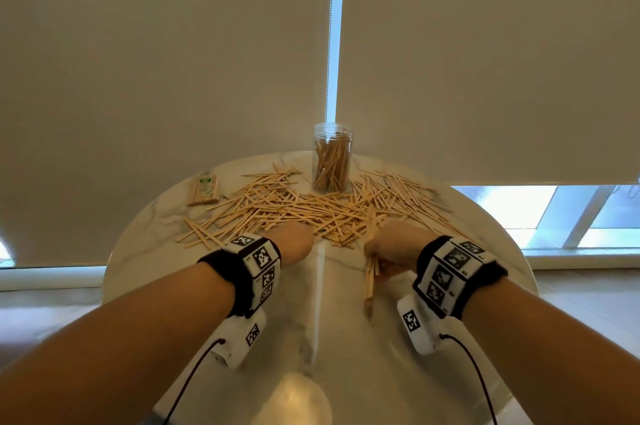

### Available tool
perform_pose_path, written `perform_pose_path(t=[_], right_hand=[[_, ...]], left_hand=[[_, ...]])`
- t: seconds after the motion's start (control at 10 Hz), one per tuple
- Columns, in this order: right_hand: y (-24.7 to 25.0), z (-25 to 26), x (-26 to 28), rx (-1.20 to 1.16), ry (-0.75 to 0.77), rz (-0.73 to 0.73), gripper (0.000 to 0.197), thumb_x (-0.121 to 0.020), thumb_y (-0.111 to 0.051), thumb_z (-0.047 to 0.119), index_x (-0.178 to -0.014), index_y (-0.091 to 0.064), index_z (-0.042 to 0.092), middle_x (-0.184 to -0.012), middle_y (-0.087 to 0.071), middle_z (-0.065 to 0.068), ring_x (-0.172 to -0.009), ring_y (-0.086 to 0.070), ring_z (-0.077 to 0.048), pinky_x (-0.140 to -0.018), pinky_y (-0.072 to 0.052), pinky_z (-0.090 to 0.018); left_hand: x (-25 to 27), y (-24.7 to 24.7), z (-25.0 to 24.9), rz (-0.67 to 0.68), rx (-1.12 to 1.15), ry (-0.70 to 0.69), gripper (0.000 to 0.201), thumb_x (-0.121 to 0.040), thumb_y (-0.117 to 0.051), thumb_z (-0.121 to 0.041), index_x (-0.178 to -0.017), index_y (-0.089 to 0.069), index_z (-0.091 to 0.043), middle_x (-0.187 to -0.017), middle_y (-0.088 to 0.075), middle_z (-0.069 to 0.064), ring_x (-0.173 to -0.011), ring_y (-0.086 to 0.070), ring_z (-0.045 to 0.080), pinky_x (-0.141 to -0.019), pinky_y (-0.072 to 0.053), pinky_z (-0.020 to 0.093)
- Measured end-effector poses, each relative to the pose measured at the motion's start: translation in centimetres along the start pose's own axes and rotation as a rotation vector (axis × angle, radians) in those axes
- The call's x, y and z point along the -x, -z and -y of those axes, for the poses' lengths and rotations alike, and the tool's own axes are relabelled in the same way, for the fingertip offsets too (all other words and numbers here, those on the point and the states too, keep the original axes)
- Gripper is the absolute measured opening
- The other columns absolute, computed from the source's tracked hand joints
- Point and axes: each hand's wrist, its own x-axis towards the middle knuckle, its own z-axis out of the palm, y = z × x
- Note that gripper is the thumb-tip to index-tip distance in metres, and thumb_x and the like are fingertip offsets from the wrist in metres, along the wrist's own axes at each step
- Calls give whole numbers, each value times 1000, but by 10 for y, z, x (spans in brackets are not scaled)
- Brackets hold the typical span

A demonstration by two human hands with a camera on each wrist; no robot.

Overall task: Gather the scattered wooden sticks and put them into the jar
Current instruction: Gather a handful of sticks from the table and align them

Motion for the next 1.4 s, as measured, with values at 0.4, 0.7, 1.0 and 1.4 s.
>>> perform_pose_path(t=[0.4,0.7,1.0,1.4], right_hand=[[-35,43,9,-78,387,-96,22,-94,-49,4,-85,-68,5,-84,-76,-19,-76,-76,-30,-76,-63,-45],[-53,47,3,-154,449,-69,11,-90,-67,8,-92,-76,1,-83,-77,-13,-78,-76,-24,-74,-64,-34],[-33,52,10,-290,464,-12,7,-86,-74,2,-92,-73,-1,-91,-76,-18,-80,-75,-25,-72,-62,-27],[-14,60,0,394,546,-322,46,-101,-50,14,-146,-48,21,-136,-57,-6,-119,-56,-23,-98,-49,-36]], left_hand=[[-5,-1,-16,-7,594,-111,73,-82,-46,-81,-82,-65,-11,-63,-61,6,-61,-60,27,-65,-54,37],[-13,11,5,-216,527,-142,30,-105,-44,-35,-103,-63,-11,-95,-65,12,-85,-60,28,-82,-48,39],[-9,24,5,-119,1005,-171,30,-107,-41,-33,-89,-57,-15,-70,-58,1,-62,-54,17,-65,-48,34],[-7,26,0,13,1294,-208,27,-108,-39,-26,-88,-50,-12,-62,-43,-2,-47,-36,9,-45,-39,23]])
